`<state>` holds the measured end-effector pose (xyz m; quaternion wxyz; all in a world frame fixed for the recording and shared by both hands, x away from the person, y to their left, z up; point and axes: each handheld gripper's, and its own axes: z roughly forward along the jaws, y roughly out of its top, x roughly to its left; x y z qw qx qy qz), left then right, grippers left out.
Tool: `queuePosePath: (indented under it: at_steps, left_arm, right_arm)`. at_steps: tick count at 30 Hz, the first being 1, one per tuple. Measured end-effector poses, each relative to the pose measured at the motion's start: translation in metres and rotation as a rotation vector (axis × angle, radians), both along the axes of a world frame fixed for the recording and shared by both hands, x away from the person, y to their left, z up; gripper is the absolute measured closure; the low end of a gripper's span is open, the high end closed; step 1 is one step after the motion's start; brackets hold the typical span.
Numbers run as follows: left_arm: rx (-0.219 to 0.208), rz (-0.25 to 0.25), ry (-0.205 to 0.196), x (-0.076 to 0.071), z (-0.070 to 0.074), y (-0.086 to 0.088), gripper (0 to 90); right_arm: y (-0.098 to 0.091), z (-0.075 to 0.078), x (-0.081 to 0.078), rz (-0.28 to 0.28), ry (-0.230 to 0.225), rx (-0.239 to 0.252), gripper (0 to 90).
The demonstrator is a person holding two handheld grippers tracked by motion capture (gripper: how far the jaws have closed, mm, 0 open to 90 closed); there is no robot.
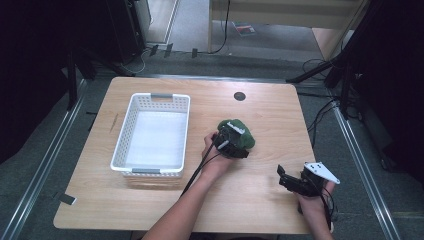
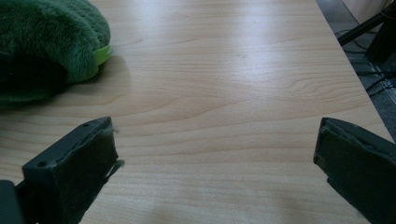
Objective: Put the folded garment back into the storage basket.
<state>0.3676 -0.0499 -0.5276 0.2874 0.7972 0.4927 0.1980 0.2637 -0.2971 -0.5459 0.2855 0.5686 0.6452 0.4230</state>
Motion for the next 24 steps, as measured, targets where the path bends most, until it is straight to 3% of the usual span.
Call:
queuePosePath:
  at_steps: [7, 14, 24]
  left_arm:
    - [-0.034, -0.022, -0.016, -0.007, 0.013, 0.003, 21.7]
    - [-0.069, -0.048, -0.05, -0.017, 0.037, 0.011, 21.7]
    - [-0.109, -0.06, -0.082, -0.028, 0.066, 0.033, 21.8]
  right_arm:
    - [0.0, 0.0, 0.0, -0.001, 0.002, 0.0, 0.0]
    - [0.0, 0.0, 0.0, -0.002, 0.001, 0.001, 0.0]
    - [0.0, 0.0, 0.0, -0.001, 0.0, -0.003, 0.0]
